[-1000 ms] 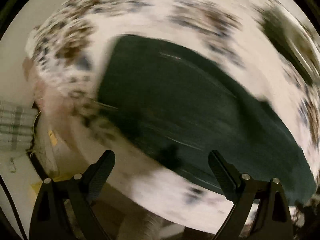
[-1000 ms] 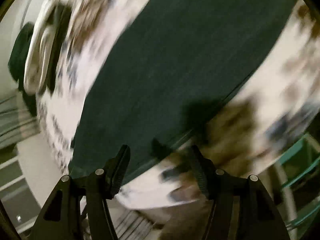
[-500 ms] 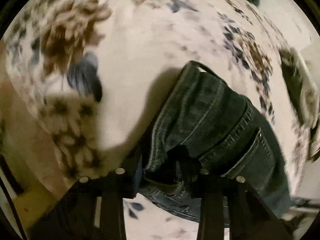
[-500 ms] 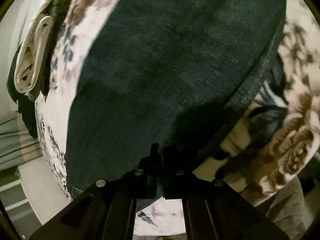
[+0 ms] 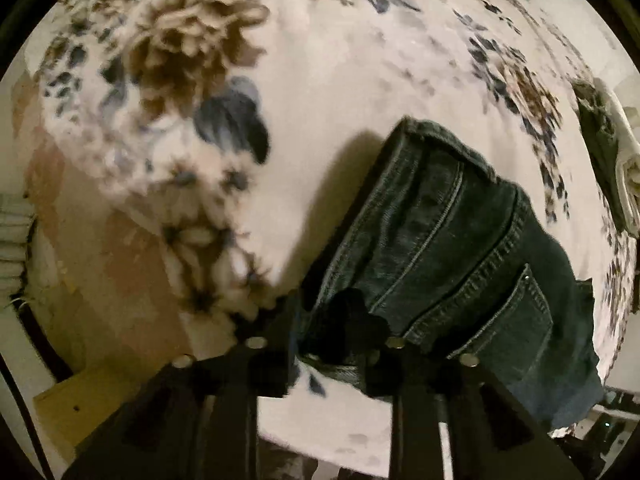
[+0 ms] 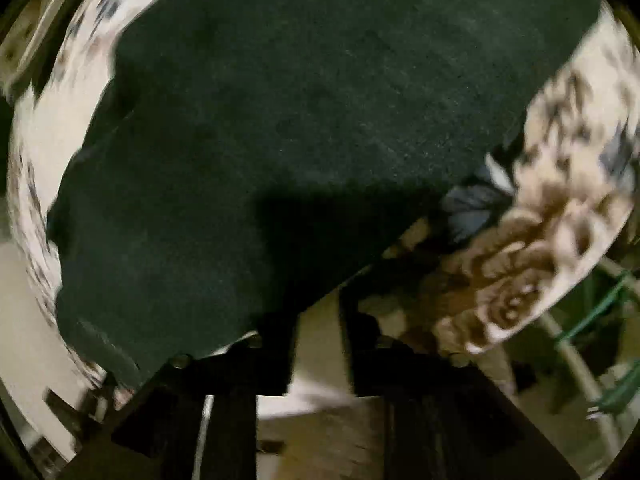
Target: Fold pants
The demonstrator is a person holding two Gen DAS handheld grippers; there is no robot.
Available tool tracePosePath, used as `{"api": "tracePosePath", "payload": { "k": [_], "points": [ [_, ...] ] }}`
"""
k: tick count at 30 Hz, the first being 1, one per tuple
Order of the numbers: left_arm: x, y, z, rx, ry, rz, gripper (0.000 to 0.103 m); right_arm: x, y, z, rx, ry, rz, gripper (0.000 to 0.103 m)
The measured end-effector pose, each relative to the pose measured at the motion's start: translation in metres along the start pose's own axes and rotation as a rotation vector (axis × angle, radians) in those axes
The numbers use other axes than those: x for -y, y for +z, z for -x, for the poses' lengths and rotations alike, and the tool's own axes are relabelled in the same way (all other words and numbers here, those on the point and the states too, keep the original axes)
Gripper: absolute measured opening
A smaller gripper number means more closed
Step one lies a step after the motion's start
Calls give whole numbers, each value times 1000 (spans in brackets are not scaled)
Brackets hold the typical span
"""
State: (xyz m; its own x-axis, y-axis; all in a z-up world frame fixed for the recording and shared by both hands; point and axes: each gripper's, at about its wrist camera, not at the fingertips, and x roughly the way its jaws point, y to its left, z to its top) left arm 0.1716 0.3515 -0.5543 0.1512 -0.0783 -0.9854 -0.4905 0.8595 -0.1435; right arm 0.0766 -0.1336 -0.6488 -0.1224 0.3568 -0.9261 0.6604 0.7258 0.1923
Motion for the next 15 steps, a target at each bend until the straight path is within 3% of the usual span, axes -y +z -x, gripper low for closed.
{"api": "tracePosePath", "payload": {
  "k": [2, 4, 5, 6, 9, 12, 15],
  "points": [
    [0, 2, 20, 33, 20, -2, 28, -34, -1, 29, 20, -41, 118, 54],
    [4, 5, 39, 84, 47, -24, 54, -70, -1, 55, 25, 38, 209, 62],
    [13, 6, 44, 109, 52, -38, 64, -87, 1, 62, 14, 77, 246, 62],
    [20, 7, 48, 130, 62, -56, 81, -116, 8, 66, -12, 134, 311, 62],
    [47, 16, 39, 156, 70, -110, 83, -192, 35, 53, -57, 182, 473, 62],
    [64, 23, 18, 137, 82, -135, 83, -257, 60, 17, -108, 64, 659, 62],
    [71, 26, 10, 137, 91, -161, 83, -279, 71, -21, -279, -20, 739, 62]
  ]
}}
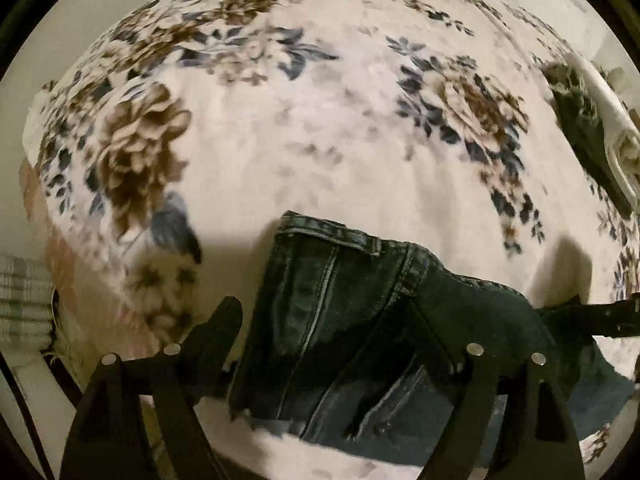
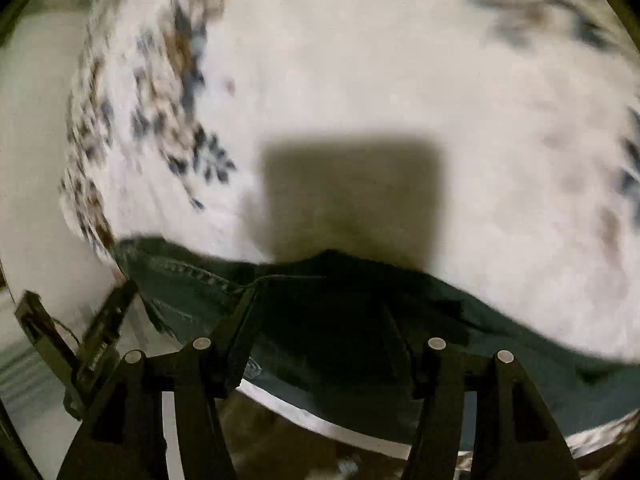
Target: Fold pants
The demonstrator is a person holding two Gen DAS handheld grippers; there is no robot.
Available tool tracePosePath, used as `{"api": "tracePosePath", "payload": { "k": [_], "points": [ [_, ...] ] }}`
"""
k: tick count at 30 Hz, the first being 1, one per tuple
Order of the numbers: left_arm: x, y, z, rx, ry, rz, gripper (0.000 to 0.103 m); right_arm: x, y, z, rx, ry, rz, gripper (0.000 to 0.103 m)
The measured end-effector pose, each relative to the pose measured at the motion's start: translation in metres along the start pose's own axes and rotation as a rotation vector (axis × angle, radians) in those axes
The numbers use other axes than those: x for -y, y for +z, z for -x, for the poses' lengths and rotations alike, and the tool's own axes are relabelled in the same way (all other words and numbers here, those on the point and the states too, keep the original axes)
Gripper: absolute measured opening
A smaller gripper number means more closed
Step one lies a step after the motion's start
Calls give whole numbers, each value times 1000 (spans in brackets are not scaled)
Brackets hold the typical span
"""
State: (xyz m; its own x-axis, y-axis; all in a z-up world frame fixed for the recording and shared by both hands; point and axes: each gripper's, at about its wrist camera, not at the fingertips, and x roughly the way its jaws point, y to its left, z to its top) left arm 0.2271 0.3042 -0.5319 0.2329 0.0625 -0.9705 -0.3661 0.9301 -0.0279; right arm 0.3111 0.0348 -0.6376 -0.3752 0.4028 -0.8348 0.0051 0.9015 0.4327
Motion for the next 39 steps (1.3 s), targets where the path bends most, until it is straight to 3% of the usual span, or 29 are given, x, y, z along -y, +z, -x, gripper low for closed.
{"api": "tracePosePath", "payload": {
  "k": [1, 3, 4, 5, 7, 9, 10, 11, 12, 13, 14, 15, 16, 19, 20, 22, 23, 25, 26, 27, 28, 30, 31, 33, 34, 35, 37, 39],
  "points": [
    [-1, -1, -1, 0, -1, -2, 83, -4, 3, -9, -62, -27, 30, 62],
    [-2, -1, -4, 2, -7, 4, 85, -6, 10, -16, -93, -56, 60, 55],
    [-3, -1, -5, 1, -11, 7, 86, -7, 12, -17, -101, -63, 73, 25],
    [-4, -1, -7, -3, -15, 7, 86, -4, 12, -12, -94, -79, 64, 18],
    [-7, -2, -8, -13, -22, 5, 86, 13, 13, 19, 4, 23, -17, 4],
    [-10, -3, -10, -23, -36, 7, 86, 40, 14, 64, 165, 111, -112, 1],
    [-11, -4, -10, -28, -38, 9, 86, 49, 15, 78, 199, 150, -138, 1],
    [-12, -5, -10, -31, -40, 11, 86, 55, 17, 84, 175, 224, -151, 1],
    [-12, -5, -9, -35, -41, 15, 86, 54, 17, 85, 155, 246, -145, 2],
    [-13, -5, -9, -38, -41, 17, 86, 48, 19, 85, 127, 241, -112, 9],
    [-13, -5, -8, -38, -40, 18, 86, 37, 19, 81, 90, 194, -59, 33],
    [-12, -6, -7, -40, -39, 18, 86, 30, 16, 75, 54, 150, -11, 47],
    [-12, -6, -7, -43, -39, 18, 86, 21, 13, 65, 26, 112, 25, 68],
    [-12, -8, -9, -50, -39, 11, 86, 10, 23, 32, -45, -73, 83, 71],
    [-12, -9, -10, -52, -40, 9, 86, 9, 23, 23, -54, -110, 98, 62],
    [-13, -10, -10, -53, -38, 0, 86, 10, 18, 13, -65, -131, 109, 29],
    [-12, -9, -11, -56, -36, -5, 86, 14, 15, 17, -27, -134, 72, 18],
    [-13, -9, -12, -61, -39, -7, 86, 24, 10, 41, 68, -119, 10, 11],
    [-13, -9, -13, -64, -40, -5, 86, 35, 6, 56, 130, -75, -50, 1],
    [-15, -10, -14, -69, -39, -3, 86, 47, 2, 70, 184, -45, -98, 0],
    [-17, -11, -15, -73, -45, 2, 86, 53, 1, 77, 198, -44, -104, 0],
    [-18, -12, -15, -77, -48, 9, 86, 75, 3, 82, 163, 79, -147, 1],
    [-19, -12, -15, -79, -46, 10, 86, 79, 4, 83, 134, 111, -147, 2],
    [-20, -11, -13, -80, -42, 9, 86, 79, 8, 91, 96, 97, -108, 23],
    [-20, -11, -12, -80, -40, 10, 86, 73, 11, 92, 95, 82, -79, 57],
    [-20, -10, -11, -80, -39, 12, 86, 67, 14, 92, 90, 58, -44, 82],
    [-21, -8, -10, -81, -35, 11, 86, 35, 26, 66, 38, -5, 5, 84],
    [-17, -8, -9, -80, -28, 9, 86, 19, 34, 35, -75, -76, 40, 82]
  ]
}}
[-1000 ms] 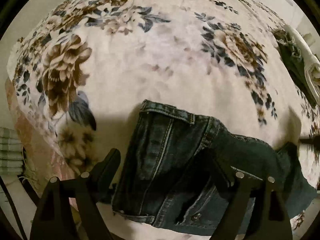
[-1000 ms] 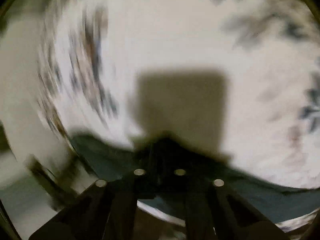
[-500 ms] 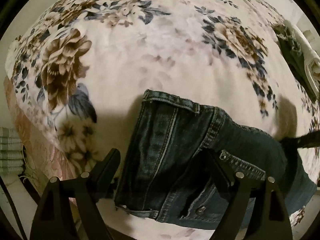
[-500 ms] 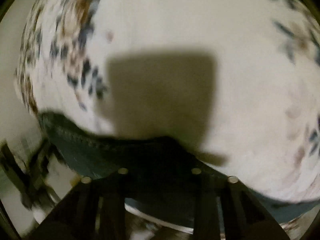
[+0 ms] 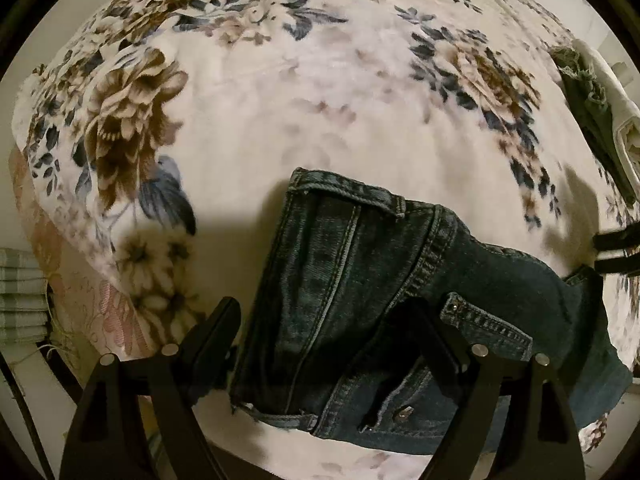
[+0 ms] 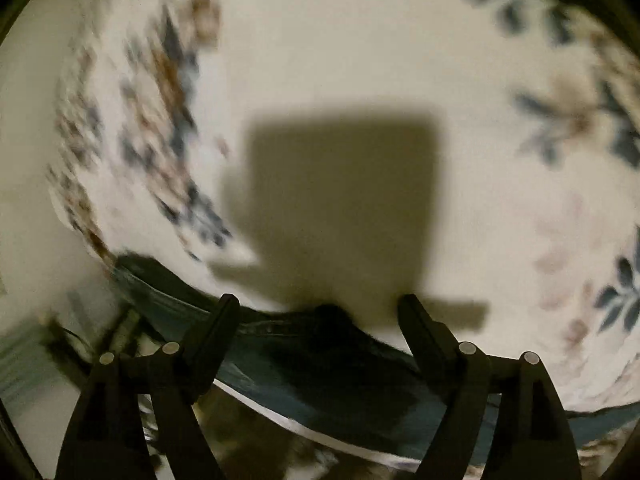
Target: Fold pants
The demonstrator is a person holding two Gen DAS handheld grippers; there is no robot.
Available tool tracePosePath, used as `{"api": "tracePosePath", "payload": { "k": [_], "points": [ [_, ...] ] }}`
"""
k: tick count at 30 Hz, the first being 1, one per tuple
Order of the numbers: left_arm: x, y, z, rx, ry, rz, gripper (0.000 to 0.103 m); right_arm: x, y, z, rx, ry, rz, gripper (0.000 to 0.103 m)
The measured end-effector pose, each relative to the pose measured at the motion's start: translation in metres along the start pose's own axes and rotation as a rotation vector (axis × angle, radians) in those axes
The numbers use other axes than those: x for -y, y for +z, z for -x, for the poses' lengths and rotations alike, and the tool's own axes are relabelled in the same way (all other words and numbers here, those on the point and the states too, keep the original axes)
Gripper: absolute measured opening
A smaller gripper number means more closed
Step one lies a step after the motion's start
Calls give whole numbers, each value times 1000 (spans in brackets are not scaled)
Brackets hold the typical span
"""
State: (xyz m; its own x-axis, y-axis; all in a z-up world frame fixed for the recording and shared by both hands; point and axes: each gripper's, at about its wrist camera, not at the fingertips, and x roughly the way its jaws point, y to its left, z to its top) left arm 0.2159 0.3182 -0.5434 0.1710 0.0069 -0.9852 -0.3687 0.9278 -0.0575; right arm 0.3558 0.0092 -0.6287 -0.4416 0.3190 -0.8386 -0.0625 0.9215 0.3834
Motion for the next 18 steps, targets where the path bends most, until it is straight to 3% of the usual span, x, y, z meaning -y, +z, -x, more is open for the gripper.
{"api": "tracePosePath", "payload": {
  "k": [1, 2, 3, 5, 8, 13, 15, 16, 17, 18],
  "points": [
    [1, 0, 0, 0, 4, -2, 86, -6, 2, -12, -38, -20, 15, 62],
    [1, 0, 0, 1, 5, -7, 86, -11, 1, -26, -77, -69, 26, 28],
    [5, 0, 1, 1, 3, -12, 86, -14, 0, -34, -88, -103, 20, 28],
    [6, 2, 3, 5, 13, -27, 86, -17, -8, -20, -18, -145, 13, 13],
    [5, 1, 1, 7, 12, -36, 86, 4, -16, 21, 144, -95, -68, 2],
    [6, 0, 6, 2, 25, -44, 86, 23, -18, 18, 145, 9, -88, 4],
    [10, 0, 22, 33, 26, -50, 86, 35, -33, 41, 238, 62, -109, 6],
    [15, 0, 35, 55, 22, -58, 86, 43, -44, 56, 301, 103, -121, 23],
    [20, -2, 46, 73, 17, -66, 86, 54, -61, 74, 376, 132, -129, 63],
    [25, -4, 56, 93, 10, -75, 86, 65, -81, 90, 439, 144, -133, 82]
  ]
}}
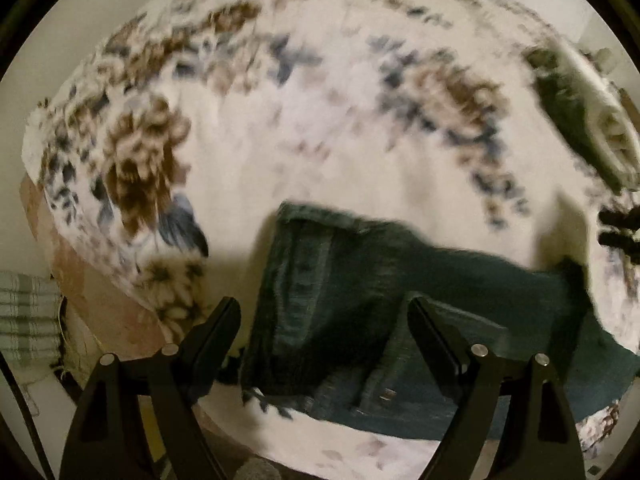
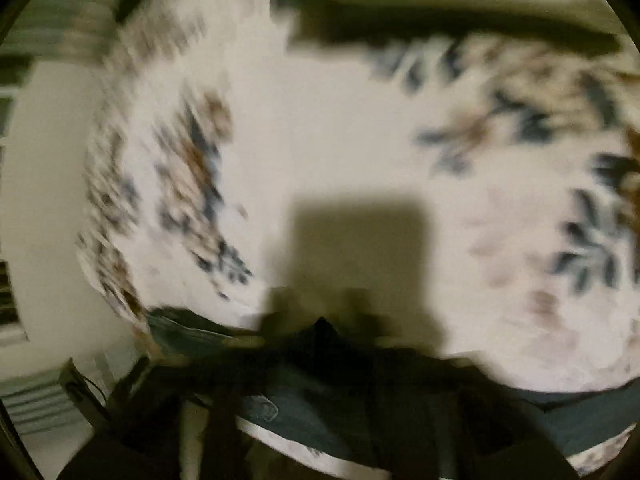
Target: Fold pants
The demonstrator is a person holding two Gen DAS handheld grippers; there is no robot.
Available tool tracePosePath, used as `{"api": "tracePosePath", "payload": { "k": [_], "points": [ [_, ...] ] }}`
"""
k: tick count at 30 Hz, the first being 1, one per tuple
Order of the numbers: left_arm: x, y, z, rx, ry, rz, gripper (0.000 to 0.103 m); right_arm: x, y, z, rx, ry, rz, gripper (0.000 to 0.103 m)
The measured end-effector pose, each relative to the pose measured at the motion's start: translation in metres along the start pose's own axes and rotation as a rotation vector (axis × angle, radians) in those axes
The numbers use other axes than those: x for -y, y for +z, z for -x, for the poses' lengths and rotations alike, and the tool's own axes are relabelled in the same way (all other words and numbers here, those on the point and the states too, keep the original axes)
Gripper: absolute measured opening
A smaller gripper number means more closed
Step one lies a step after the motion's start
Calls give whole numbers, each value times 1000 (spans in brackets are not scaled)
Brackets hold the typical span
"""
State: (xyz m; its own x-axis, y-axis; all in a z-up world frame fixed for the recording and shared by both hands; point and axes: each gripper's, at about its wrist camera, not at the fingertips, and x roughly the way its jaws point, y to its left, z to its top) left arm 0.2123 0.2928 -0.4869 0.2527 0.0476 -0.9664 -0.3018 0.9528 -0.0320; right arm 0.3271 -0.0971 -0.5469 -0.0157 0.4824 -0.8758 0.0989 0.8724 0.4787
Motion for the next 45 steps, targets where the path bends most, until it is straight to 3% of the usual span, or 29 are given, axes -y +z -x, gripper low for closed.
{"api": "tracePosePath", "payload": {
  "k": [1, 3, 4, 7, 12, 14, 17, 19, 21, 23, 28, 32, 36, 38, 40, 42, 45],
  "points": [
    [12, -2, 16, 29, -16, -20, 86, 9, -12, 20, 60, 6, -5, 95],
    [39, -4, 33, 47, -37, -61, 91, 40, -45, 60, 164, 54, -40, 95],
    [62, -5, 41, 43, -52, -95, 101, 53, -63, 69, 189, 73, -79, 95],
    [114, -19, 52, 25, -93, -177, 102, 123, -127, 96, 289, 121, -247, 95],
    [239, -57, 41, -55, -195, -316, 102, 301, -228, 146, 444, 126, -650, 95],
    [292, -75, 29, -89, -230, -370, 102, 379, -266, 169, 544, 146, -790, 95],
    [353, -99, 9, -132, -265, -428, 102, 481, -300, 189, 642, 205, -912, 94],
    [394, -117, -3, -140, -269, -481, 102, 521, -306, 187, 642, 211, -947, 94],
    [427, -131, -15, -141, -254, -540, 102, 558, -307, 185, 659, 276, -959, 91],
    [447, -142, -25, -152, -244, -581, 102, 576, -302, 181, 669, 350, -970, 92],
    [469, -156, -49, -180, -166, -622, 102, 570, -282, 186, 686, 402, -911, 93],
    [472, -158, -56, -178, -134, -638, 102, 577, -282, 193, 709, 316, -935, 90],
    [476, -158, -60, -181, -117, -638, 102, 590, -271, 191, 702, 341, -979, 90],
    [477, -161, -61, -178, -116, -635, 102, 588, -261, 200, 713, 341, -941, 87],
    [482, -160, -62, -177, -114, -632, 103, 580, -249, 208, 757, 397, -885, 86],
    [482, -160, -63, -179, -117, -629, 103, 577, -243, 208, 758, 375, -822, 86],
    [479, -162, -64, -179, -121, -627, 103, 593, -246, 189, 721, 363, -873, 81]
  ]
}}
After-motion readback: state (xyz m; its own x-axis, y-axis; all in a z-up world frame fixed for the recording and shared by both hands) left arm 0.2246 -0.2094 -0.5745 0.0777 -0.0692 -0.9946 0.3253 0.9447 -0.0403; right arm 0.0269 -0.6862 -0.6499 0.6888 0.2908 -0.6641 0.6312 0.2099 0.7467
